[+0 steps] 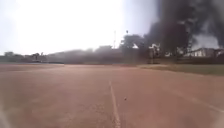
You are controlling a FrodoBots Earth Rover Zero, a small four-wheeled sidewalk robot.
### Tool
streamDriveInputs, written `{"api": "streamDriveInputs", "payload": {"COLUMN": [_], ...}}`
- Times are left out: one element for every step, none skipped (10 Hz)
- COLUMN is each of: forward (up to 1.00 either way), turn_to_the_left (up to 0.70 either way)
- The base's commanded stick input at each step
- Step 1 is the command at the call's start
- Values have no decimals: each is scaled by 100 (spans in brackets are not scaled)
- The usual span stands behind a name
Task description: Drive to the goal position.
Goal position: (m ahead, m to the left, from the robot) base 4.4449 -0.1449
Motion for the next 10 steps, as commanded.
{"api": "streamDriveInputs", "payload": {"forward": [70, 70, 70, 70, 70, 70, 70, 70, 70, 70], "turn_to_the_left": [0, 0, 0, 0, 0, 0, 0, 0, 0, 0]}}
